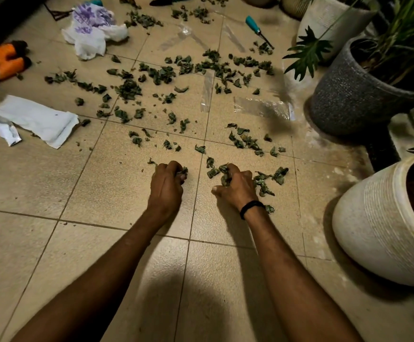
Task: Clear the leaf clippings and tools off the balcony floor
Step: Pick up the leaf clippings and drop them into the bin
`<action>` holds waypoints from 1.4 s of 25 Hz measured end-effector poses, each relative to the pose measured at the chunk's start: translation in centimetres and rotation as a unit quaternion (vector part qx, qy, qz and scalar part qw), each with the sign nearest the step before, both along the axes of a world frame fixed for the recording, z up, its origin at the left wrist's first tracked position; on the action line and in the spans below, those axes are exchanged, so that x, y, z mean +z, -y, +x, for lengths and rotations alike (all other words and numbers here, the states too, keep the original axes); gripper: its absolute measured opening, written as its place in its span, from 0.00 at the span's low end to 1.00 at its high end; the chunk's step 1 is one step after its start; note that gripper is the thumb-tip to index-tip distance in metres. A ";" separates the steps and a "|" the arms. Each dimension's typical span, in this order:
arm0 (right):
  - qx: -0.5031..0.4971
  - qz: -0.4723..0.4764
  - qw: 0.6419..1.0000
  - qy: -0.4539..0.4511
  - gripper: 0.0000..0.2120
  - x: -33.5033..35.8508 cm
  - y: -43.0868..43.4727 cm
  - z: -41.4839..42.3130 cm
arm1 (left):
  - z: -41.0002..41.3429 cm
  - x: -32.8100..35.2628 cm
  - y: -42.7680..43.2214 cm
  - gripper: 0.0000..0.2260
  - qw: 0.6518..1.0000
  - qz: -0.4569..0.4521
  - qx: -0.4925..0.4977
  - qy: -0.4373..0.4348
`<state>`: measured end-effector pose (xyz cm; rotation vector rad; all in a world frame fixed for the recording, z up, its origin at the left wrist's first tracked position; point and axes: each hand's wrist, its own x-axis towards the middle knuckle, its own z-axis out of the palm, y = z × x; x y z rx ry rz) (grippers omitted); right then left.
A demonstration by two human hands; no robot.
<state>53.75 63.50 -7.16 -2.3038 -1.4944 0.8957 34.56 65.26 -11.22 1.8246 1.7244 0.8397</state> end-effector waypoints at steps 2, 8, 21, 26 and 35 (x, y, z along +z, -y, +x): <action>-0.007 0.023 0.999 -0.021 0.39 -0.1 -1.1 -1.0 | -0.6 0.4 0.4 0.06 0.999 0.001 0.018 0.043; 0.056 0.074 0.995 0.023 0.26 -1.7 -3.7 -3.8 | -1.8 1.5 1.6 0.03 0.993 -0.018 0.055 0.103; -0.157 -0.039 0.897 -0.410 0.07 0.7 -4.3 -11.3 | -11.0 5.0 5.5 0.03 0.954 -0.109 0.219 0.174; -0.068 -0.144 0.804 -0.573 0.02 4.3 -2.1 -23.9 | -19.9 9.2 10.9 0.06 0.893 -0.089 0.358 0.257; 0.175 -0.297 0.710 -0.614 0.03 12.5 11.0 -44.5 | -36.6 19.8 29.3 0.02 0.760 0.067 0.572 0.301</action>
